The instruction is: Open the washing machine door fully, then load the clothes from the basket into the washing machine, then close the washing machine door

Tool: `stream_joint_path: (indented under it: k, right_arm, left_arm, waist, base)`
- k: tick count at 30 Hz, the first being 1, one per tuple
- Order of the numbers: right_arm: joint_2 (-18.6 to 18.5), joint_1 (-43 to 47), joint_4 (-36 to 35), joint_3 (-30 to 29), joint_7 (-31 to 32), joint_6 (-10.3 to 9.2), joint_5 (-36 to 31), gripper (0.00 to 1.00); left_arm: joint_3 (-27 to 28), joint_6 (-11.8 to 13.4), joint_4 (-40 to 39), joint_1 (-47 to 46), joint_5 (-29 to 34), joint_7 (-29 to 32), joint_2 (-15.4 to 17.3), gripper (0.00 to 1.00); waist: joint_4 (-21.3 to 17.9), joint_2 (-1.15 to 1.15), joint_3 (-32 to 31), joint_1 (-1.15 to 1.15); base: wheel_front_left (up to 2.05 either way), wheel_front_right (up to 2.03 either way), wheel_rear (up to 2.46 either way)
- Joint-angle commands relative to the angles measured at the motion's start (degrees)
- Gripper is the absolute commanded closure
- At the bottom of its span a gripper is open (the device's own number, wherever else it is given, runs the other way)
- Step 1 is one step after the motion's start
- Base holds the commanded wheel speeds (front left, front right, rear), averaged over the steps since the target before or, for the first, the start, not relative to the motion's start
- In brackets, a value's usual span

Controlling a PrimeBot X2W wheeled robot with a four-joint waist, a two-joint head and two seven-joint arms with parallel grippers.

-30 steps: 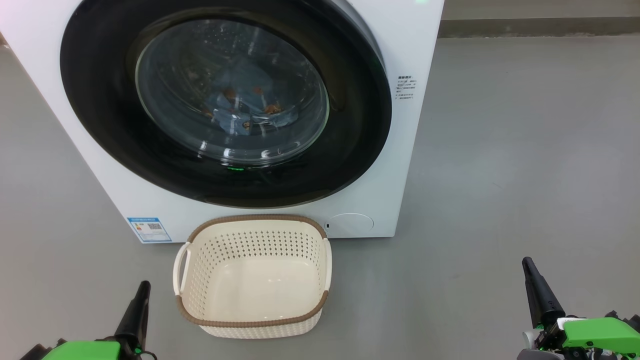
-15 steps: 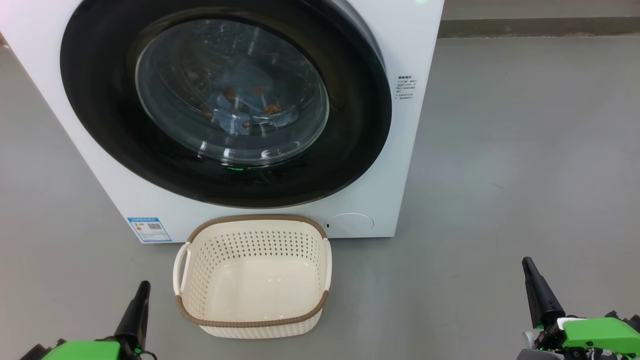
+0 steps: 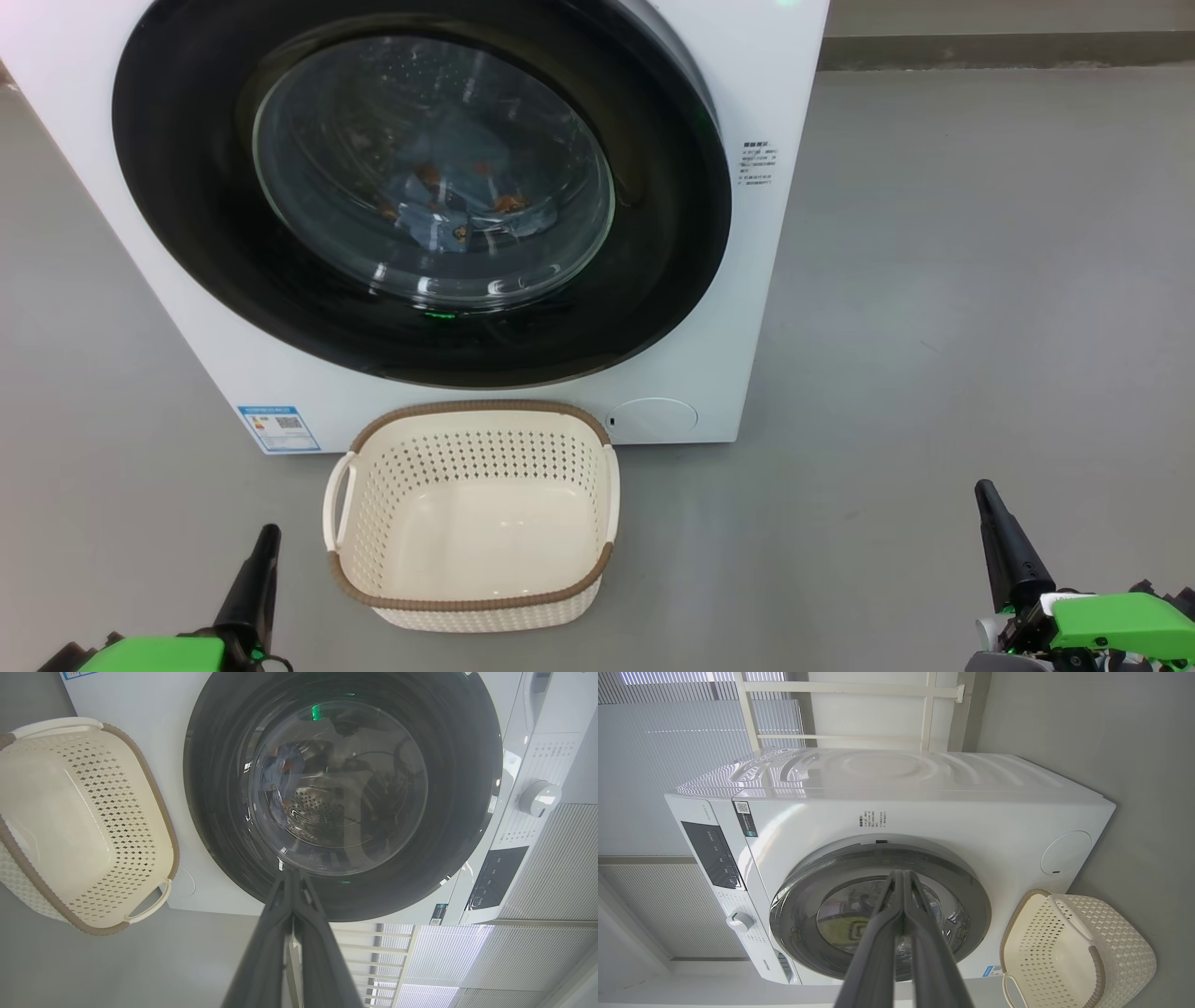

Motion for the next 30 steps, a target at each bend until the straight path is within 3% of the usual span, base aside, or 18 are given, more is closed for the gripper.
stream_joint_path:
  k: [1,30]
  right_arm:
    - [-0.19,-2.41,-1.74,1.26,0.3,0.09,0.2,1.0]
    - [-0.19,-2.41,-1.74,1.26,0.3,0.09,0.2,1.0]
  left_arm:
    - [2.02,-0.17,-1.17,-2.58,-0.22,0.27,0.71,1.0]
    - [2.07,-0.17,-1.17,-2.58,-0.18,0.31,0.67,1.0]
  waist:
    - [0.0,0.0,0.0,0.0]
    - [0.0,0.0,0.0,0.0]
  base:
    - [0.0,0.0,0.0]
    - [0.0,0.0,0.0]
